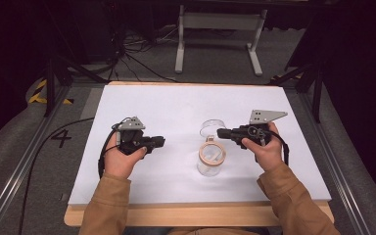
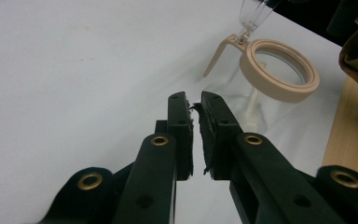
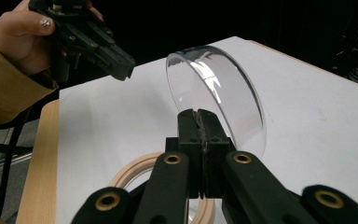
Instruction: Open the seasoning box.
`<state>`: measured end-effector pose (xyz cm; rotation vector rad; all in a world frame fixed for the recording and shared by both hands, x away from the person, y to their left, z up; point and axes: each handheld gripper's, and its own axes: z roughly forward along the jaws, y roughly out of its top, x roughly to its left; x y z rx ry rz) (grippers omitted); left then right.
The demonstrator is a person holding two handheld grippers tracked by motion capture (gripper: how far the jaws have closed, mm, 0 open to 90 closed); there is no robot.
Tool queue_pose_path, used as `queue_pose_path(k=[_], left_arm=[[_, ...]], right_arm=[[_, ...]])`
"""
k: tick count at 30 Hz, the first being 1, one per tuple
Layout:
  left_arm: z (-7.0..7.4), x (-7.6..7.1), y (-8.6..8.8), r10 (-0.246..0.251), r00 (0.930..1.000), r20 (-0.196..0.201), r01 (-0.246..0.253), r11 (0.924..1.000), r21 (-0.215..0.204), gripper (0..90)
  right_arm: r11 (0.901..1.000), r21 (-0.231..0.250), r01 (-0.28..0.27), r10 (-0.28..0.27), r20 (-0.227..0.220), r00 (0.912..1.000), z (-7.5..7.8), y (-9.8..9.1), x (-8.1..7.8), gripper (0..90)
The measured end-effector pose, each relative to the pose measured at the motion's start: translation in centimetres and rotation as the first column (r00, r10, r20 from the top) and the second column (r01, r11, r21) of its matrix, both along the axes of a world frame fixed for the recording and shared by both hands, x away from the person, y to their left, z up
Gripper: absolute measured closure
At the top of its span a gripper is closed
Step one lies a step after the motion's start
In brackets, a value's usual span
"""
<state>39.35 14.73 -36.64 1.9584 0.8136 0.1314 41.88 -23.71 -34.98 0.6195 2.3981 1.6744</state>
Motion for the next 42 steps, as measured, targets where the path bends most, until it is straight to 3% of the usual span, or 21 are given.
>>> queue_pose_path(k=[8,18,24,29,34,37,42], left_arm=[[-0.2,0.0,0.2,-0.004,1.0000,-0.007,0.004,0.9999,0.013,83.5],[-0.1,0.0,0.1,-0.011,0.9998,-0.014,0.011,0.9998,0.017,83.3],[0.2,0.0,0.5,-0.001,1.0000,0.005,0.000,0.9995,0.032,80.8],[0.5,0.1,1.1,0.026,0.9997,0.003,-0.026,0.9987,0.043,79.1],[0.5,0.5,1.9,0.058,0.9983,0.007,-0.058,0.9937,0.096,76.3],[0.3,0.8,2.3,0.070,0.9975,-0.010,-0.069,0.9910,0.115,74.2],[-0.4,1.4,2.6,0.091,0.9946,-0.050,-0.083,0.9862,0.143,70.7]], right_arm=[[0.9973,-0.026,0.069,-0.069,-0.007,0.9976,-0.6,-0.4,0.8,90.0],[0.9986,-0.017,0.050,-0.050,0.003,0.9987,-0.2,-0.3,0.4,89.8],[0.9987,-0.019,0.047,-0.047,0.013,0.9988,0.0,-0.7,0.2,83.6],[0.9963,-0.036,0.078,-0.077,0.037,0.9963,0.7,-2.2,-0.2,77.4],[0.9922,-0.046,0.116,-0.113,0.060,0.9918,1.9,-4.3,-0.6,72.3],[0.9881,-0.050,0.146,-0.143,0.059,0.9880,2.3,-5.6,-0.7,69.4],[0.9717,-0.100,0.214,-0.211,0.041,0.9767,2.0,-7.5,-0.5,64.1]])
